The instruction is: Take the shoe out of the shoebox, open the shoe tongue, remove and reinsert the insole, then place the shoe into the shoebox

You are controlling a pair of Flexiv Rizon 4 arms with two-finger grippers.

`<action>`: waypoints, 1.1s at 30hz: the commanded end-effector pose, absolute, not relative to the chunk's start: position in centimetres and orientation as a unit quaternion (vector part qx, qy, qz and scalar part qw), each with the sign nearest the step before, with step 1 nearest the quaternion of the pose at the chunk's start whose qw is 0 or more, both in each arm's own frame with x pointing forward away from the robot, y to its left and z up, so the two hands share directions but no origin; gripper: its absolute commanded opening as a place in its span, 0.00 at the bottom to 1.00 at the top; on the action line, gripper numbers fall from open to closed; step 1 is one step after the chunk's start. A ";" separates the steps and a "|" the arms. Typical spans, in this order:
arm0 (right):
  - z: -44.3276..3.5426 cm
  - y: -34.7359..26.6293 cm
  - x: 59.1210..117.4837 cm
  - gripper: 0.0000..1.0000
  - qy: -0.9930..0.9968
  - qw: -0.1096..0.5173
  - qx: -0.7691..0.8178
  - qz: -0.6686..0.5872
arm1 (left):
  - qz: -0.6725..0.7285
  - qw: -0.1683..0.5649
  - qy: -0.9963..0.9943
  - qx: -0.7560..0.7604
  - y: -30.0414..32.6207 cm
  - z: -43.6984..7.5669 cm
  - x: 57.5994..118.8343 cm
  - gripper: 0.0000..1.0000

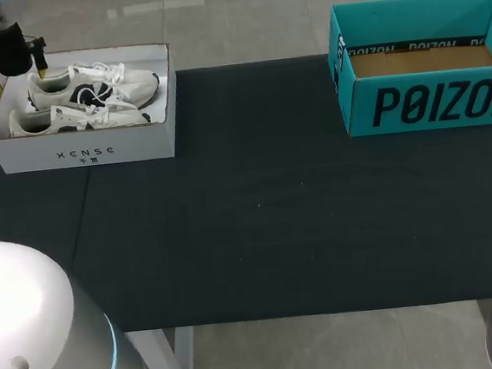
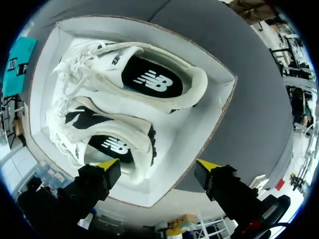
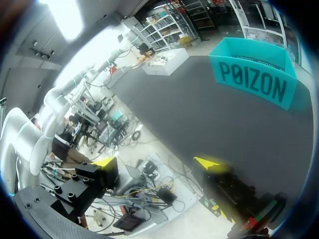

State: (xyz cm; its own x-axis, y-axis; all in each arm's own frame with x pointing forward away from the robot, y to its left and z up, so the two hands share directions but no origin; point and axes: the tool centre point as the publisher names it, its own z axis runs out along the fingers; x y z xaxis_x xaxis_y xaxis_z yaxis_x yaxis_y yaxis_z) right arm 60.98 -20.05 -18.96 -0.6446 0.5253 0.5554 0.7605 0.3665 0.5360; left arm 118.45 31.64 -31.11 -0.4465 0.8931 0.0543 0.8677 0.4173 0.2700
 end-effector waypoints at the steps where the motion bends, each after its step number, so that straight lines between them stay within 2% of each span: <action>1: -18.8 -19.8 60.1 1.00 -0.824 0.034 -0.446 -0.347 | 0.138 0.063 0.840 0.520 30.1 -27.4 114.3 1.00; 6: -18.8 -19.8 60.1 1.00 -0.824 0.034 -0.446 -0.347 | 0.114 0.082 0.838 0.527 29.1 -25.5 111.7 1.00; 16: -18.8 -19.8 60.1 1.00 -0.824 0.034 -0.446 -0.347 | 0.060 0.064 0.803 0.589 28.3 -25.8 108.0 1.00; 33: -18.8 -19.8 60.1 1.00 -0.824 0.034 -0.446 -0.347 | 0.046 0.030 0.781 0.622 31.4 -29.9 106.9 1.00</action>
